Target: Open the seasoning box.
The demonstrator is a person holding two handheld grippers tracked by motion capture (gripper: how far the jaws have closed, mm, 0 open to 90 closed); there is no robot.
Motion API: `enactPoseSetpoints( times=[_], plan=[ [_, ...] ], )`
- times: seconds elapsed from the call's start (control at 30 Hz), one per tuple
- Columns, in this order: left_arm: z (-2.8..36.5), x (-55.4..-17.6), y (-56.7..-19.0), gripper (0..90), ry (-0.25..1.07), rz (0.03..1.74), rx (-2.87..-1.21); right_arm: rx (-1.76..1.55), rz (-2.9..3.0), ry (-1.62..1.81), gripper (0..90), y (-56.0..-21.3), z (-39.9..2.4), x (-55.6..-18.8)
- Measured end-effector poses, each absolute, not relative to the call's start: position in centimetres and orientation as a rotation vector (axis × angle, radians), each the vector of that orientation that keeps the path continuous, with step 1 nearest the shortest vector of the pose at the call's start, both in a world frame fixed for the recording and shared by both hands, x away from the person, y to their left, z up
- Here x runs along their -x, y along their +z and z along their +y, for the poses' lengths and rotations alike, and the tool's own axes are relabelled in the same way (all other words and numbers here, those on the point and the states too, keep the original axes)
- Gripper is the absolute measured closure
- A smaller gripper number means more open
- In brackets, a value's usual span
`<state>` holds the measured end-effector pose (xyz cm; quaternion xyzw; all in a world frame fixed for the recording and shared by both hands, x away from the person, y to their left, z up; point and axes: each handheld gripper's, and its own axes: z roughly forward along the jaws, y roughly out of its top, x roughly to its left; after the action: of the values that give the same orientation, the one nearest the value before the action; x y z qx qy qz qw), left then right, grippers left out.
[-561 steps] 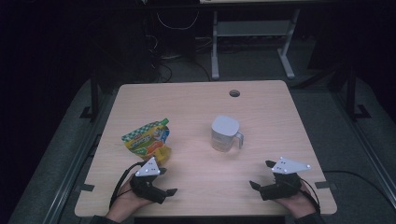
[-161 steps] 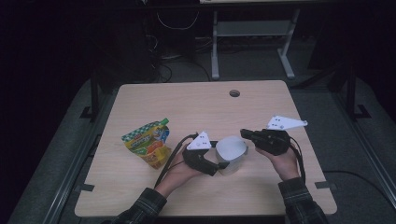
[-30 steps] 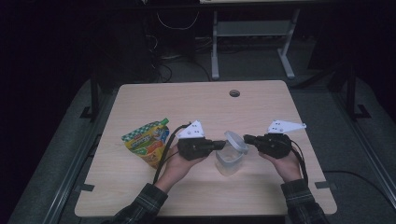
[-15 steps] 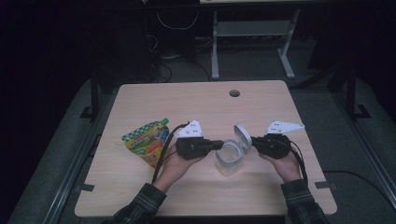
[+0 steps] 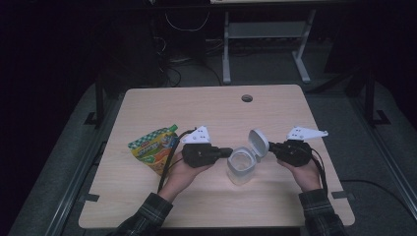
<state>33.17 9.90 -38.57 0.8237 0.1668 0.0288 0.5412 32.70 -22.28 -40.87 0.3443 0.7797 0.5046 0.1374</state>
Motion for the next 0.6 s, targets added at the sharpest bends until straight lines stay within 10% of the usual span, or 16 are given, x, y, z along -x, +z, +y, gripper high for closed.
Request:
enactPoseSetpoints(
  times=[0.6],
  plan=[
    [12.0,-32.6,-38.4,60.4,0.065,0.416,-2.013,-1.089,2.240,1.397,58.8,-42.3,-24.7,-30.6]
  ],
)
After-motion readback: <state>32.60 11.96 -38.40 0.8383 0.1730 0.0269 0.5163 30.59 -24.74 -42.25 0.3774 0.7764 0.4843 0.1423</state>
